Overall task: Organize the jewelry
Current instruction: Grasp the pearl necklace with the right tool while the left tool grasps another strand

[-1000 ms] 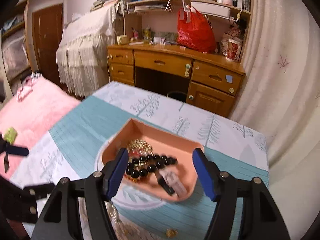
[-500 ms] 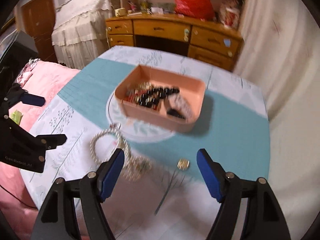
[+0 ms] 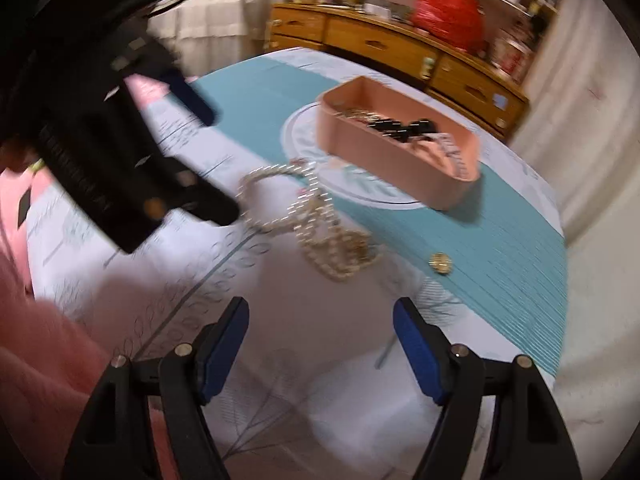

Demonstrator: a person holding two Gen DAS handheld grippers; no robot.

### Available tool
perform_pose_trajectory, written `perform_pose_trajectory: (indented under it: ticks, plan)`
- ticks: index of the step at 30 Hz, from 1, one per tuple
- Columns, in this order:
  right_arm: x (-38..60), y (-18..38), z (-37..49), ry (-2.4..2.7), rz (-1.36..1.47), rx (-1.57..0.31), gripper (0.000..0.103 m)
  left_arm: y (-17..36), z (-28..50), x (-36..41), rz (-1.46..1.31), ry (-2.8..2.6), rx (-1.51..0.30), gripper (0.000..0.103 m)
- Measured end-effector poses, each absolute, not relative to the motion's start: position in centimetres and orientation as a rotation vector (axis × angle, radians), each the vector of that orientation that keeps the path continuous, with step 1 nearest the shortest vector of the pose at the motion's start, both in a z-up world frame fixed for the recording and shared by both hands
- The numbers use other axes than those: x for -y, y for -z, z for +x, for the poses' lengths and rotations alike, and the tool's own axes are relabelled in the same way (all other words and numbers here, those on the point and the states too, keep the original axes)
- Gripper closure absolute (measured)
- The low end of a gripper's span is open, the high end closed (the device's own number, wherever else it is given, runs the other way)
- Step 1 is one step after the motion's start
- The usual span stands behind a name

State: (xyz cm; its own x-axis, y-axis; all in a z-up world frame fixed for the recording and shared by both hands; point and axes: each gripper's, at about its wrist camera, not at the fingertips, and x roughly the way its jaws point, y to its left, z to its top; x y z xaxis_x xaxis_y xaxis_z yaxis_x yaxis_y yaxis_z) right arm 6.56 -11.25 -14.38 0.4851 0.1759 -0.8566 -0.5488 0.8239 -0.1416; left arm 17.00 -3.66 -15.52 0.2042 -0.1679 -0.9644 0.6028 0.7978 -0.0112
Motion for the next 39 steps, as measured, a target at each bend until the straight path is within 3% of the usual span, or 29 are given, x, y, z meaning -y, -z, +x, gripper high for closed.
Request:
perform_pose_trajectory:
  ticks: [3, 8, 21, 24, 27, 29, 36, 38, 39]
  plan:
    - [10.7, 14.9, 6.6, -0.497, -0.434, -0.957, 0.031, 16.3, 17.3, 4.1, 0.425, 0.615, -1.23, 0.009]
    - [9.8, 16.2, 8.0, -0.541, -0.484, -0.95, 0.051, 17.5, 18.0, 4.2, 0.435, 0.664, -1.203, 0.01]
    - [10.5, 16.8, 11.7, -0.593, -0.41, -0.942, 0.054, 18.1, 20.9, 3.3, 0.348, 0.776, -1.198, 0.014]
    - [10.6, 16.8, 12.2, -0.617, -0.381, -0.974, 0.062, 18.6, 20.9, 3.6, 0.367, 0.796, -1.193, 0.014]
    - [10.4, 16.7, 12.6, -0.633, -0.391, -0.989, 0.072, 18.9, 20.9, 3.9, 0.38, 0.788, -1.179, 0.031]
    - [10.2, 16.7, 12.8, -0.638, -0.405, -0.996, 0.094, 19.2, 20.9, 4.0, 0.396, 0.773, -1.172, 0.045]
    - [10.1, 16.6, 13.7, -0.617, -0.367, -1.077, 0.094, 19.0, 20.0, 4.3, 0.397, 0.803, -1.162, 0.062]
    - [10.3, 16.5, 13.6, -0.609, -0.346, -1.095, 0.094, 19.0, 19.9, 4.3, 0.388, 0.808, -1.169, 0.079]
    - [10.4, 16.4, 13.4, -0.604, -0.338, -1.106, 0.094, 19.0, 19.7, 4.3, 0.379, 0.819, -1.18, 0.082]
